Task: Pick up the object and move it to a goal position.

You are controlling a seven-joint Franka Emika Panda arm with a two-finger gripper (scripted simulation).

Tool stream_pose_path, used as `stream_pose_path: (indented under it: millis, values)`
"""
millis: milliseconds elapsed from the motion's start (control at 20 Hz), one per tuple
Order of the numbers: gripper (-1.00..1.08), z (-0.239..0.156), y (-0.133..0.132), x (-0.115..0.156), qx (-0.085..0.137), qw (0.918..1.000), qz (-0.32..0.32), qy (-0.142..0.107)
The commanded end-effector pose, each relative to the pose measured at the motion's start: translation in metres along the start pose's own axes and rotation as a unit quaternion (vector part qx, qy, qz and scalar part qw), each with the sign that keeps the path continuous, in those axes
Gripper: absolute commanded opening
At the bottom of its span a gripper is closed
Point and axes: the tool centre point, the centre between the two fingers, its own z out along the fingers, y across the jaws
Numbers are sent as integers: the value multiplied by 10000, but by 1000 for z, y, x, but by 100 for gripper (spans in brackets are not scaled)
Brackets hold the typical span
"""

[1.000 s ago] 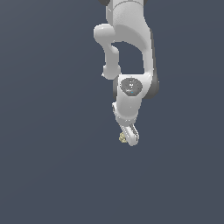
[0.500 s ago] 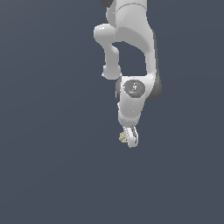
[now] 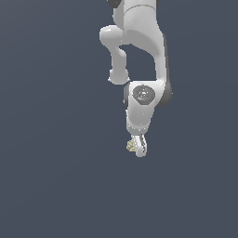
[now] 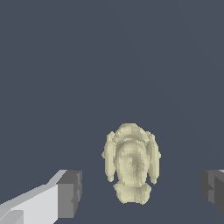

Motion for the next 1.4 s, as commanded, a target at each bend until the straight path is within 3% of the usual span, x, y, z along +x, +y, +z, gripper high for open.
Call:
stream_pose_path:
  millis: [0, 650, 700, 1350]
  values:
    - [100, 5, 0, 0, -4, 10000, 2, 0]
    - [100, 49, 0, 0, -3, 10000, 24, 0]
    - [-100, 49, 0, 0, -3, 10000, 24, 0]
    - [-100, 47, 1, -1, -1, 10000, 23, 0]
